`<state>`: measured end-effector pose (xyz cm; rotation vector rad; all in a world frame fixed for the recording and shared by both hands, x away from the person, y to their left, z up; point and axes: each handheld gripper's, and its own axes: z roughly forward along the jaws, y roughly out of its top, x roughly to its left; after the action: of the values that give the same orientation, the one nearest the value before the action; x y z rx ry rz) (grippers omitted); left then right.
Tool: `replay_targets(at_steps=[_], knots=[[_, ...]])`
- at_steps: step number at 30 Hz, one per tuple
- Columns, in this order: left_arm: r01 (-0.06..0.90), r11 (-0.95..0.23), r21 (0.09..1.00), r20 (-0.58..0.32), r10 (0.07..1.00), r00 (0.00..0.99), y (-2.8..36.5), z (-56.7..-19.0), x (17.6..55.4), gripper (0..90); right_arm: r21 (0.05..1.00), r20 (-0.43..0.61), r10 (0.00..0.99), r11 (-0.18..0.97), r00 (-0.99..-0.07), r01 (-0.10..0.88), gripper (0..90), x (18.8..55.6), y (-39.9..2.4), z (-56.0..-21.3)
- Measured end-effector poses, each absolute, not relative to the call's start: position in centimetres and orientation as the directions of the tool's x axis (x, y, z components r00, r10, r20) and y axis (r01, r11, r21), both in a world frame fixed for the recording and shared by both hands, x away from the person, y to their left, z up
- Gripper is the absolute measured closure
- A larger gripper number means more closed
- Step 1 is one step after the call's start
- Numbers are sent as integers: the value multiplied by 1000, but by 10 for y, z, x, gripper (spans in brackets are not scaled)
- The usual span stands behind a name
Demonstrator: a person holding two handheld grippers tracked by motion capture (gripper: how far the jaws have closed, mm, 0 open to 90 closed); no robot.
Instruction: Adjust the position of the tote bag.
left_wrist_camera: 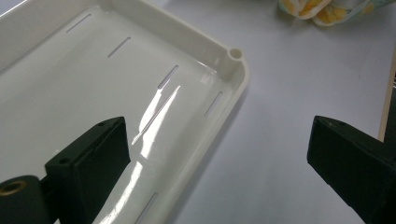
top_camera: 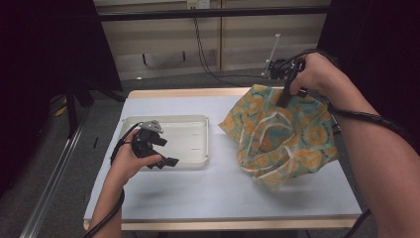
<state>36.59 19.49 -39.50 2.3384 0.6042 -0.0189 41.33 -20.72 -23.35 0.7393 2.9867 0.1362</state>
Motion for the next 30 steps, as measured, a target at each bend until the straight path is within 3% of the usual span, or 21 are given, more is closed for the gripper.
replay_targets(at_steps=[5,6,7,13,16,17,18,20,22,24,25,30], knots=[[426,-638,642,-176,418,891,196,-395,366,55,38,-68,279,960,-958,277,900,418,-193,-240],[426,-638,642,-176,418,891,196,-395,366,55,38,-68,279,960,-958,277,900,418,-193,-240],[424,-640,641,-174,417,892,196,-395,366,55,33,-67,207,978,-976,206,900,419,-189,-240],[425,-642,638,-179,414,893,195,-398,367,55,34,-62,88,996,-994,86,900,423,-180,-249],[420,-643,641,-173,412,895,194,-398,367,55,51,-87,106,993,-991,102,896,424,-175,-249],[421,-642,641,-173,414,894,194,-397,366,55,51,-95,192,981,-977,187,782,425,-170,-250],[416,-641,645,-177,405,897,194,-397,366,55,61,-100,203,978,-974,197,716,425,-169,-250],[414,-639,648,-174,405,897,193,-396,366,55,81,-104,229,972,-968,221,677,425,-168,-250],[416,-645,642,-178,402,898,194,-397,366,55,130,-79,339,936,-938,327,624,424,-168,-248],[418,-644,641,-176,407,896,193,-398,365,55,135,-77,348,932,-934,336,602,423,-169,-247],[417,-652,633,-170,409,897,193,-397,365,55,168,-41,423,896,-905,411,550,423,-172,-247],[413,-644,644,-181,397,900,193,-397,365,55,196,-39,448,880,-893,433,546,421,-180,-246]])
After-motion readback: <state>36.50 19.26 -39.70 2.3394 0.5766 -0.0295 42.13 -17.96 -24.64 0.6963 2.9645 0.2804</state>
